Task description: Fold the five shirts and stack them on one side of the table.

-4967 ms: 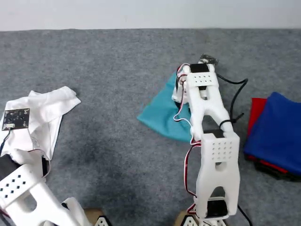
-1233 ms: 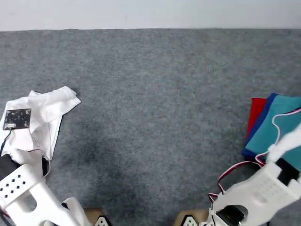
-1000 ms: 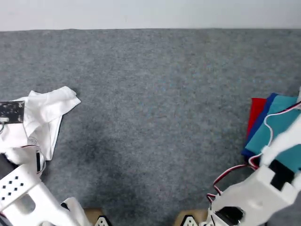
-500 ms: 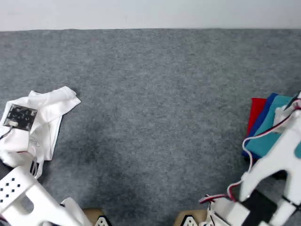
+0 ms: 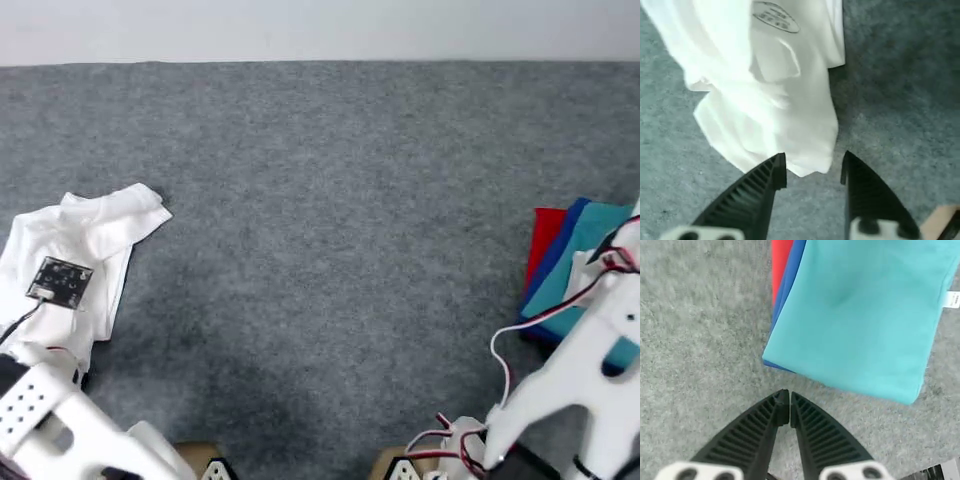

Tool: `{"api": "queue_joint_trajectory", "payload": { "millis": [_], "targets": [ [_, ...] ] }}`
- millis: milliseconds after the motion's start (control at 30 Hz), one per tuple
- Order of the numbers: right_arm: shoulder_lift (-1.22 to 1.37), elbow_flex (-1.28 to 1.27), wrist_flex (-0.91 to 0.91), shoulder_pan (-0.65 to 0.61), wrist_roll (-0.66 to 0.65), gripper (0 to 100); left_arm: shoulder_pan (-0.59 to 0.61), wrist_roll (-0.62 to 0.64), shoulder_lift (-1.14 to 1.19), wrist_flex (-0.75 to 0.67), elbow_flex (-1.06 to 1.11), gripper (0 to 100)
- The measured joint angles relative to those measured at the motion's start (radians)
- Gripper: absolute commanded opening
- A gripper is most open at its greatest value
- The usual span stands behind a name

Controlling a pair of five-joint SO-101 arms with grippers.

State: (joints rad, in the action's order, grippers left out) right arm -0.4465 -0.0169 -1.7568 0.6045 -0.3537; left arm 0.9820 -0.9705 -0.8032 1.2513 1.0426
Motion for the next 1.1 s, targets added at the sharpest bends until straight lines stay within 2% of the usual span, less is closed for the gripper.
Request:
{"api": "queue_joint_trajectory", "payload": {
  "millis": [233, 300, 400, 533, 600, 667, 767, 867, 1100],
  "targets": [
    [-0.052, 0.0, 0.0, 0.0, -0.018, 1.2, 0.003, 0.038, 0.259, -0.11, -0.031, 19],
    [-0.063, 0.0, 0.0, 0.0, -0.032, 1.2, 0.003, 0.068, 0.341, -0.14, -0.061, 15],
    [-0.078, 0.0, 0.0, 0.0, -0.038, 1.1, 0.003, 0.104, 0.417, -0.163, -0.101, 1],
    [-0.091, 0.0, 0.0, 0.0, -0.038, 1.1, -0.032, 0.107, 0.427, -0.155, -0.16, 0],
    [-0.092, 0.0, 0.0, 0.0, -0.038, 1.1, -0.058, 0.118, 0.414, -0.104, -0.209, 0],
    [-0.094, 0.0, 0.0, 0.0, -0.038, 1.1, -0.1, 0.161, 0.37, -0.037, -0.279, 0],
    [-0.095, 0.0, 0.0, 0.0, -0.038, 1.1, -0.163, 0.311, 0.252, 0.025, -0.416, 0],
    [-0.095, 0.0, 0.0, 0.0, -0.038, 1.1, -0.262, 0.456, 0.123, 0.034, -0.548, 0],
    [-0.095, 0.0, 0.0, 0.0, -0.038, 1.1, -0.551, 0.635, 0.011, 0.034, -0.767, 0]
  ]
}}
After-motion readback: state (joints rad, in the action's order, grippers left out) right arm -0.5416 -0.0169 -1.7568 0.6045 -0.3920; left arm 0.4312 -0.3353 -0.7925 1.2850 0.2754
